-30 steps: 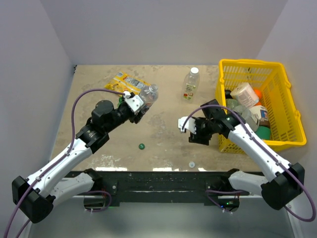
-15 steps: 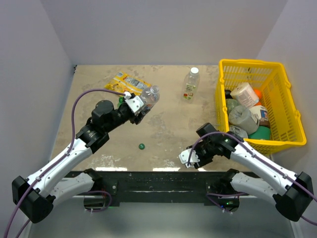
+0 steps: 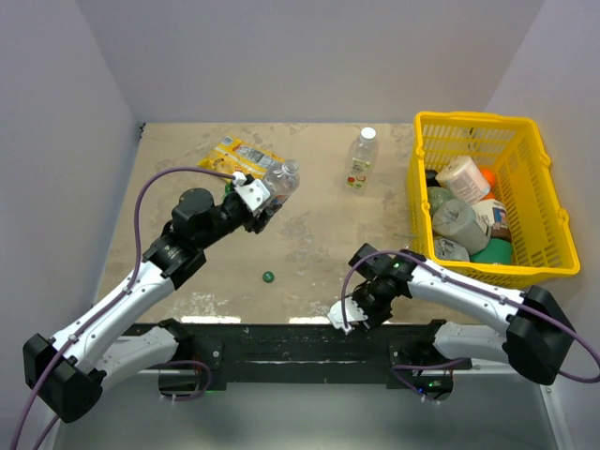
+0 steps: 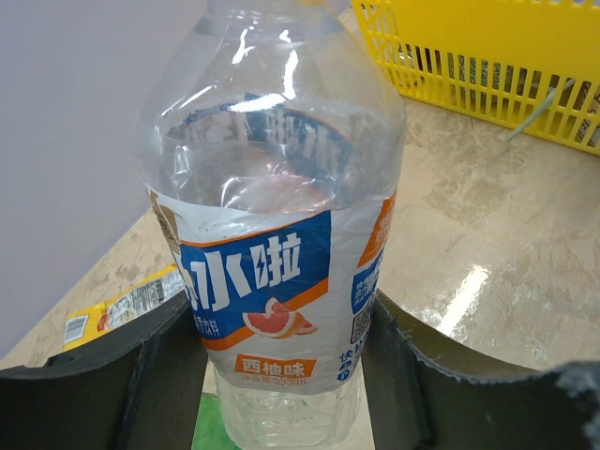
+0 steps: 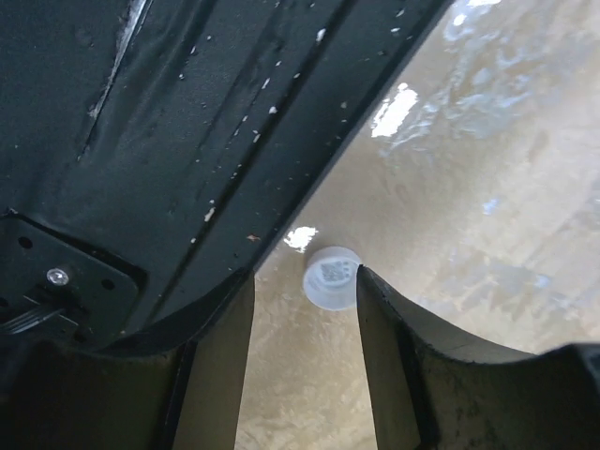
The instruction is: Screw on the bottle caps
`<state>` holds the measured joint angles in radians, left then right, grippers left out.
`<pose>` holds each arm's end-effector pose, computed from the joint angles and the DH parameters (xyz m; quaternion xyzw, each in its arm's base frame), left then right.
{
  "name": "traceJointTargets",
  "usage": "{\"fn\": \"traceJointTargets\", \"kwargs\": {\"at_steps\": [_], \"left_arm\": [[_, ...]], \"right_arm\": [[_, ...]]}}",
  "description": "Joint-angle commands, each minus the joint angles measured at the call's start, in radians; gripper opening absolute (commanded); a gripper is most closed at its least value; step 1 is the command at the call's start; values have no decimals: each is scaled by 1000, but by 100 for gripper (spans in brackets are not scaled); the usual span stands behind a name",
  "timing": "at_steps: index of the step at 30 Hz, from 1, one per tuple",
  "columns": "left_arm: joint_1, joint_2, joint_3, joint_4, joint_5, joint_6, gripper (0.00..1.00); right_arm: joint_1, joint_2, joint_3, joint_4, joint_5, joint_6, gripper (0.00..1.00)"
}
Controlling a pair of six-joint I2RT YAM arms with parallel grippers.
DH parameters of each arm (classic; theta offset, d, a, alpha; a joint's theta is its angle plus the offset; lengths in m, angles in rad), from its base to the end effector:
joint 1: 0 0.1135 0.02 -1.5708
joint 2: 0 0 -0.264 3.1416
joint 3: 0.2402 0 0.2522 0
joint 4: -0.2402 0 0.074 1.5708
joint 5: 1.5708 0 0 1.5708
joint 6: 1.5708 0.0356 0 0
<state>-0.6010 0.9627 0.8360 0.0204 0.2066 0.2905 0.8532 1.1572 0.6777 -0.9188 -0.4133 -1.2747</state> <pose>0.1839 -0.1349 0.3472 0.3811 0.6377 -0.1786 0.6451 0.1058 0.1429 0.1904 -0.8611 0.4579 0.1823 0.1252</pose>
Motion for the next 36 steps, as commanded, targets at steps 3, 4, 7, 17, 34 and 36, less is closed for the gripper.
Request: {"fn": "traceJointTargets", "kwargs": {"at_steps": [3, 4, 7, 17, 34, 36], "left_arm": [[14, 1, 9, 53, 4, 15, 0], [14, 2, 9, 53, 2, 16, 0], [17, 13, 5, 72, 4, 15, 0], [17, 28, -5, 92, 25, 6, 0], [17, 16, -11, 56, 37, -1, 0], [18, -4, -28, 44, 45, -14, 0]], "right_arm": [[7, 61, -26, 38, 28, -2, 51], [7, 71, -24, 43, 39, 6, 51], [7, 91, -21, 67, 59, 24, 51], [6, 150, -32, 132, 100, 57, 48], [-117, 305, 169, 77, -74, 201, 0], [-202, 320, 267, 35, -206, 241, 0]]}}
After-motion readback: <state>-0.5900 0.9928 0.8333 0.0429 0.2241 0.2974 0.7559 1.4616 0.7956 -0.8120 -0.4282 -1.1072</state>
